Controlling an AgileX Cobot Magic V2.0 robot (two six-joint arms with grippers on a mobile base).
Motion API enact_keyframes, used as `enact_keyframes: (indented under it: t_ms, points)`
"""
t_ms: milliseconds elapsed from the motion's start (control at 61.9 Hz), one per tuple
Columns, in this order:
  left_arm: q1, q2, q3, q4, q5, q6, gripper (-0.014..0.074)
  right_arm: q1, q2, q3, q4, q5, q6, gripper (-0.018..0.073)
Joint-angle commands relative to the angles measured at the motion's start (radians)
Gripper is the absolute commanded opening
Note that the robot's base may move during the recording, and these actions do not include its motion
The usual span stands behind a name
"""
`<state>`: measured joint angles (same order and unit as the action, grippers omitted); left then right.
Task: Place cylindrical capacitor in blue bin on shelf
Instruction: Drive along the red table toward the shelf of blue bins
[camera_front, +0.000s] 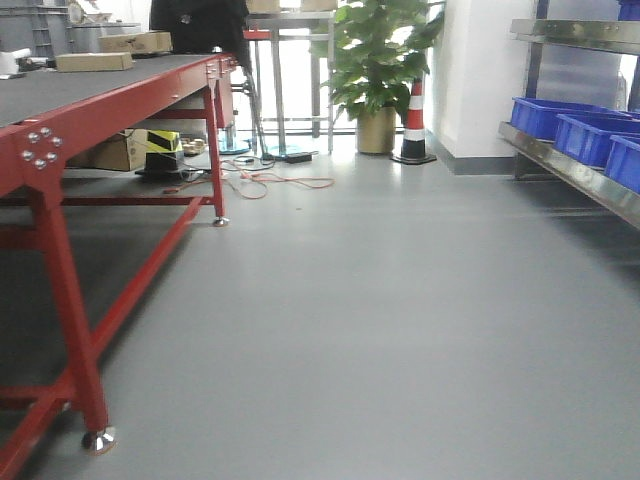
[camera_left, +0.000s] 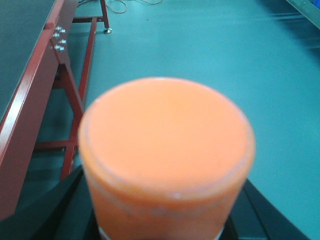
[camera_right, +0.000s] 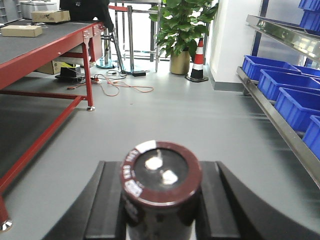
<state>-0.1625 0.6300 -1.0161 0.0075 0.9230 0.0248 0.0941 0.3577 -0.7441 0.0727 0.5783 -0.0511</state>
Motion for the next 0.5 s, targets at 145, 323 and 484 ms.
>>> enact_keyframes:
  t_ms: [145,323,484]
  points:
    - [-0.007,-0.005,-0.006,0.0,-0.026,0.0,-0.0111,-0.001,-0.004,0.0,-0.01,-0.026,-0.001,-0.0162]
    - [-0.007,-0.005,-0.006,0.0,-0.026,0.0,-0.0111,-0.001,-0.004,0.0,-0.01,-0.026,-0.001,-0.0162]
    - [-0.007,-0.005,-0.006,0.0,-0.026,0.0,-0.0111,-0.001,-0.004,0.0,-0.01,-0.026,-0.001,-0.0162]
